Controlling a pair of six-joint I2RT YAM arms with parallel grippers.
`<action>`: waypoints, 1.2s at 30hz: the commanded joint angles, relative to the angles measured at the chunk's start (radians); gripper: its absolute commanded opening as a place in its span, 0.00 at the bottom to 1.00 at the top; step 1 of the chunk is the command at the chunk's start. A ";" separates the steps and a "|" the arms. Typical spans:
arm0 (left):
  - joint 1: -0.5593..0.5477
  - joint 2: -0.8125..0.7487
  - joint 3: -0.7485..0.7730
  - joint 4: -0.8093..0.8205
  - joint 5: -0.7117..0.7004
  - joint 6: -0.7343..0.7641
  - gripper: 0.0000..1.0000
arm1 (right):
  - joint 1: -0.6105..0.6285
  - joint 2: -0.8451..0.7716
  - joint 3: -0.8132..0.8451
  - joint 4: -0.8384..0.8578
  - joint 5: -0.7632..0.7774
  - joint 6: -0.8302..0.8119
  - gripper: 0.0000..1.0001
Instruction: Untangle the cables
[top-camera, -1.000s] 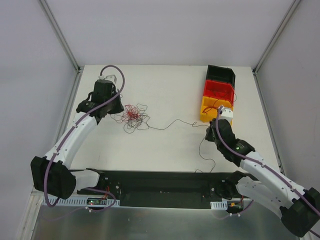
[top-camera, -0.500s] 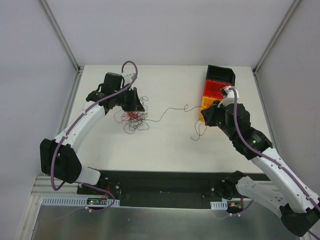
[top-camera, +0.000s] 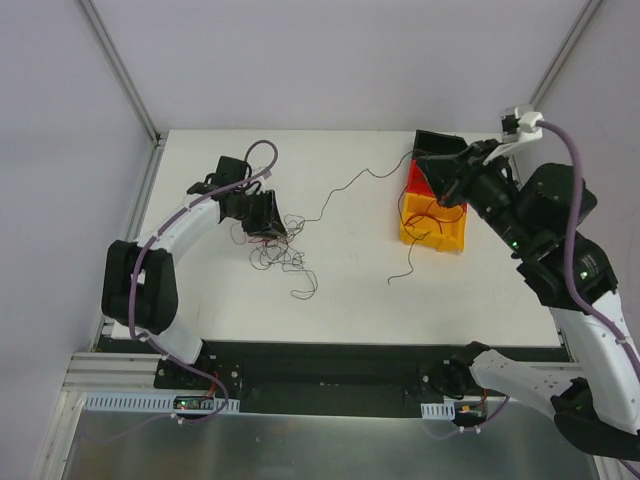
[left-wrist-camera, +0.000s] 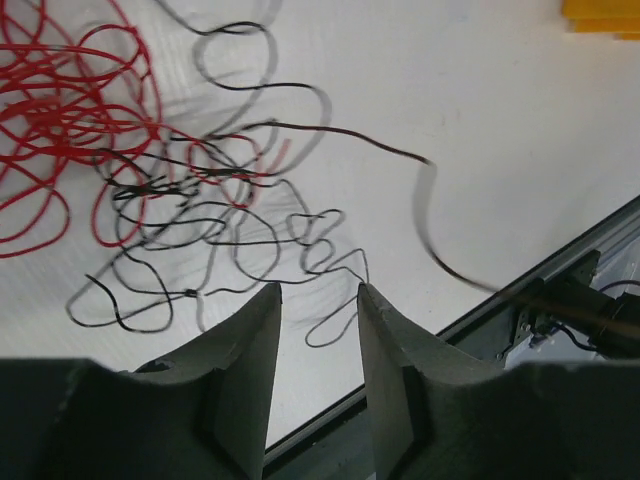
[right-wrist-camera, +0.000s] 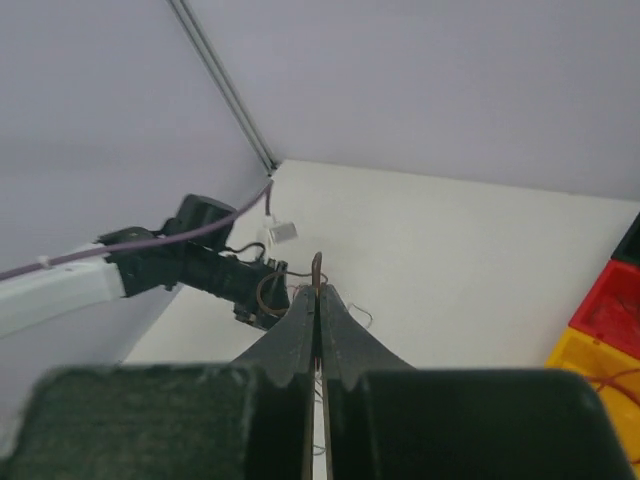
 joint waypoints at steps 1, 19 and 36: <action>0.046 0.077 0.001 -0.026 0.073 0.021 0.45 | -0.003 0.059 0.171 0.001 -0.054 -0.038 0.00; -0.021 0.433 0.079 0.187 0.249 -0.260 0.65 | -0.005 0.248 0.519 -0.013 -0.189 -0.023 0.00; 0.229 0.472 0.223 -0.078 0.008 -0.024 0.65 | -0.003 0.179 0.757 0.004 -0.024 -0.207 0.00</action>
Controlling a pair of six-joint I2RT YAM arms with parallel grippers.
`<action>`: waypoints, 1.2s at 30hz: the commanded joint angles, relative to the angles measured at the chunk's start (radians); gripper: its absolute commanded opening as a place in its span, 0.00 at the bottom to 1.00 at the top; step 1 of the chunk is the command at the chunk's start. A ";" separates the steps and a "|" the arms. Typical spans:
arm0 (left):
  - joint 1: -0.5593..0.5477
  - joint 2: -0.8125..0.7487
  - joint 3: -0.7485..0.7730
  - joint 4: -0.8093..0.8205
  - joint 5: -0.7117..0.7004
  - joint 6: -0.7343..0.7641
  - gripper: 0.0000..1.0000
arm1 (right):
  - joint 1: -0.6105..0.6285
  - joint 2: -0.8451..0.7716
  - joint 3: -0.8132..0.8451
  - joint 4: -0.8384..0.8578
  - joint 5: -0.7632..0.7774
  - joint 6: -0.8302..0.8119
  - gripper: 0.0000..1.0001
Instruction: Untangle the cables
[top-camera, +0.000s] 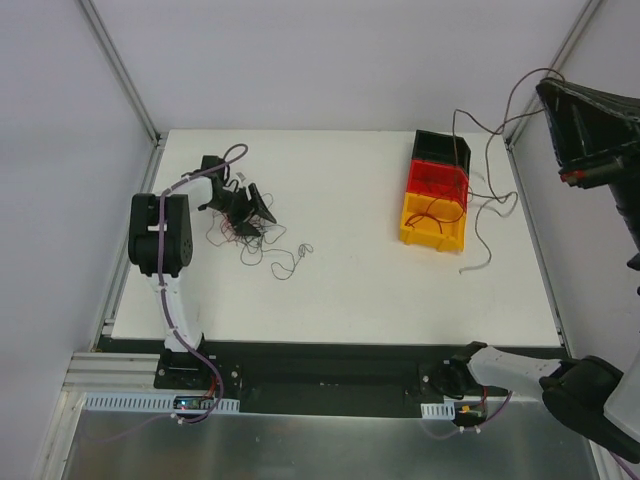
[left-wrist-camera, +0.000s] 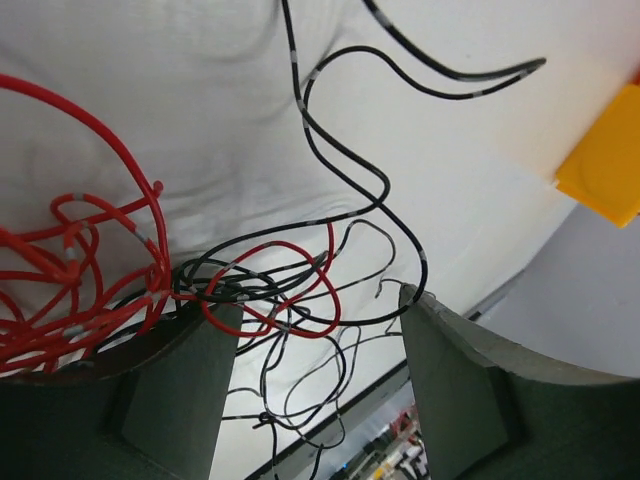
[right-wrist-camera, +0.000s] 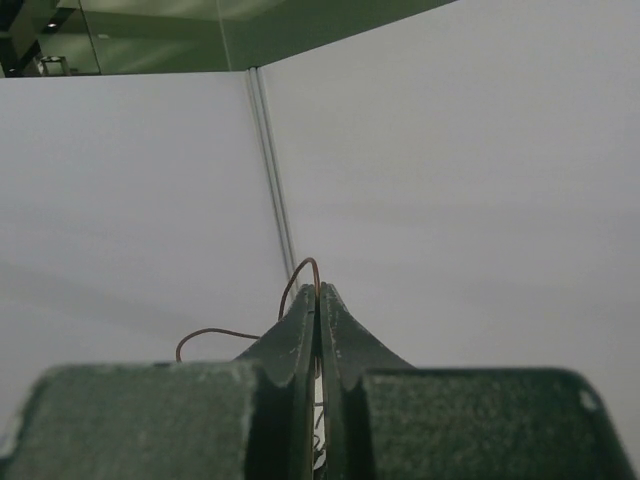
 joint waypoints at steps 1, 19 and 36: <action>0.008 -0.076 0.008 -0.071 -0.139 0.105 0.65 | -0.004 -0.048 -0.090 0.047 0.111 -0.083 0.00; -0.182 -0.501 0.008 -0.060 -0.087 0.165 0.89 | -0.211 0.009 -0.500 -0.054 0.266 0.044 0.00; -0.237 -0.497 0.000 -0.051 -0.056 0.165 0.88 | -0.605 0.371 -0.212 -0.026 -0.079 0.250 0.00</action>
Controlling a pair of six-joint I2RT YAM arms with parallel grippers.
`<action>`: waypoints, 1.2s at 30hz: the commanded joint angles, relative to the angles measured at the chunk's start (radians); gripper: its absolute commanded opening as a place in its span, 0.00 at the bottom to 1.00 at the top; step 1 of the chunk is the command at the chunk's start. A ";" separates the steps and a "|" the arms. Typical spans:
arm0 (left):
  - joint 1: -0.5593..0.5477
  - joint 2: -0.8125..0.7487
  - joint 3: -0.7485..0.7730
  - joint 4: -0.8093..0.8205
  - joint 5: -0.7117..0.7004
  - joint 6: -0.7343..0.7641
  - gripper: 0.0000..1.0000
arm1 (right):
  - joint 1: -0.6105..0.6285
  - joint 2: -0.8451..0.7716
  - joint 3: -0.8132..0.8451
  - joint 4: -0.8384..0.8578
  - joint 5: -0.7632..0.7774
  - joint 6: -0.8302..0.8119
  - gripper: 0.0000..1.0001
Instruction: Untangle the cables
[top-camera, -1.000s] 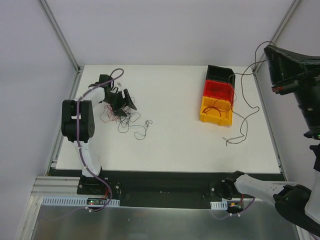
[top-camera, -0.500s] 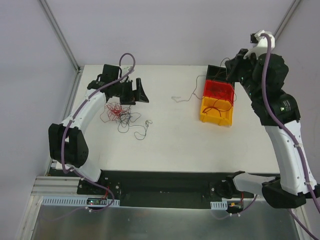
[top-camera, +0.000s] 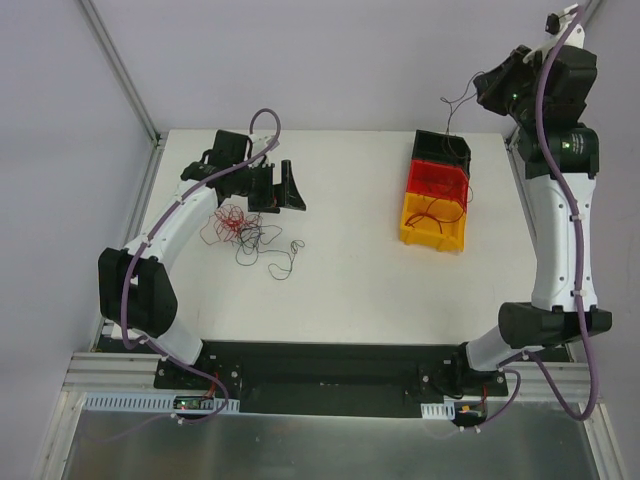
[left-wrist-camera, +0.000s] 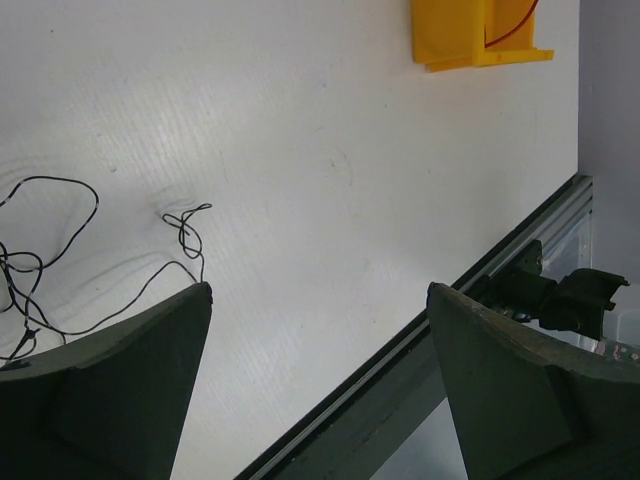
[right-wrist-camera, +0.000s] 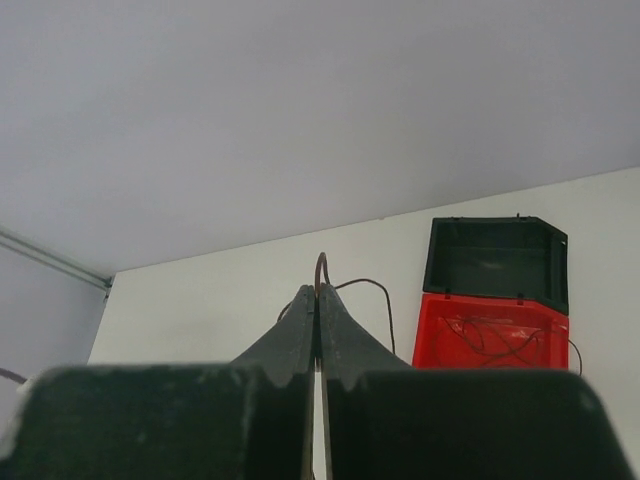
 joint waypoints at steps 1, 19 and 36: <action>0.004 -0.006 -0.001 0.000 0.031 0.021 0.88 | -0.072 0.024 0.026 0.032 -0.083 0.061 0.01; 0.006 0.057 0.004 0.003 0.064 0.013 0.88 | -0.201 0.104 -0.105 0.157 -0.198 0.253 0.00; 0.007 0.081 -0.001 0.003 0.039 0.024 0.88 | -0.228 0.112 0.051 0.212 -0.244 0.340 0.01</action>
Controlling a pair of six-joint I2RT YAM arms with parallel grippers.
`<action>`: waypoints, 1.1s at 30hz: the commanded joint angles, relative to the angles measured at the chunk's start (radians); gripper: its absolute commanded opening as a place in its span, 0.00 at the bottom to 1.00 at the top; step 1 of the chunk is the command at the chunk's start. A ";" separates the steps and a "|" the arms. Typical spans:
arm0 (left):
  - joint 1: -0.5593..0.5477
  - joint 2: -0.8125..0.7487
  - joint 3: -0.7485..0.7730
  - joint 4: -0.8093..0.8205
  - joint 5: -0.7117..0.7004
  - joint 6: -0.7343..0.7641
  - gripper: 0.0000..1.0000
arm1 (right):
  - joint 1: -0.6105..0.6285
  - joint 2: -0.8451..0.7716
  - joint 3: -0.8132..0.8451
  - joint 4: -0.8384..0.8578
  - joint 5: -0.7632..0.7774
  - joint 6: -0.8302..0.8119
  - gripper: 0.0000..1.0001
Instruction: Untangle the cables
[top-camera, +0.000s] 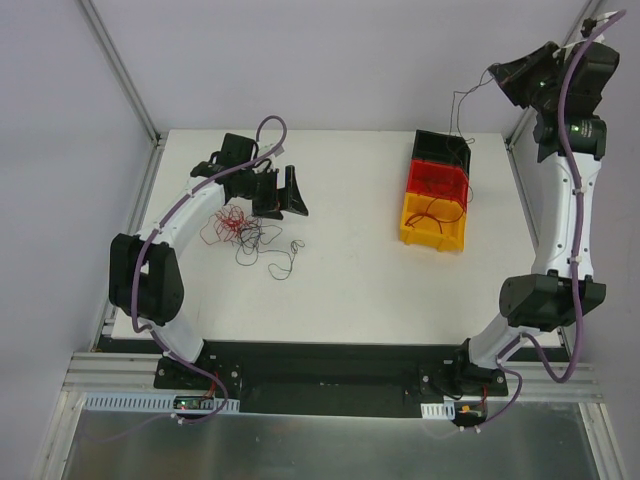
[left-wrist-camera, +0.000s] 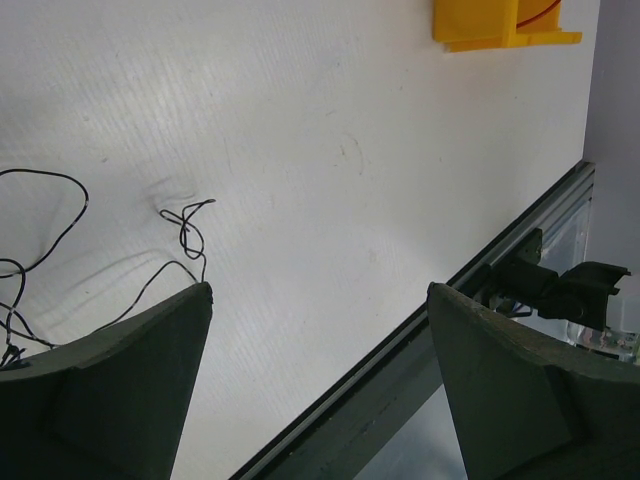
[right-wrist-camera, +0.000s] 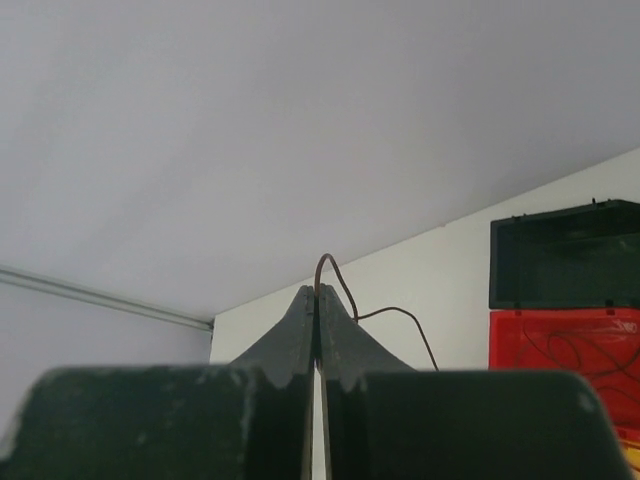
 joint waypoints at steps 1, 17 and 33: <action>0.007 0.000 -0.002 0.003 -0.002 0.025 0.88 | -0.012 -0.031 0.086 0.064 -0.006 0.016 0.00; 0.007 0.019 -0.004 0.003 -0.019 0.036 0.88 | -0.055 0.042 -0.051 0.104 -0.030 0.042 0.00; 0.007 0.045 -0.028 0.038 -0.100 0.064 0.89 | -0.064 0.065 0.094 0.096 -0.179 0.041 0.00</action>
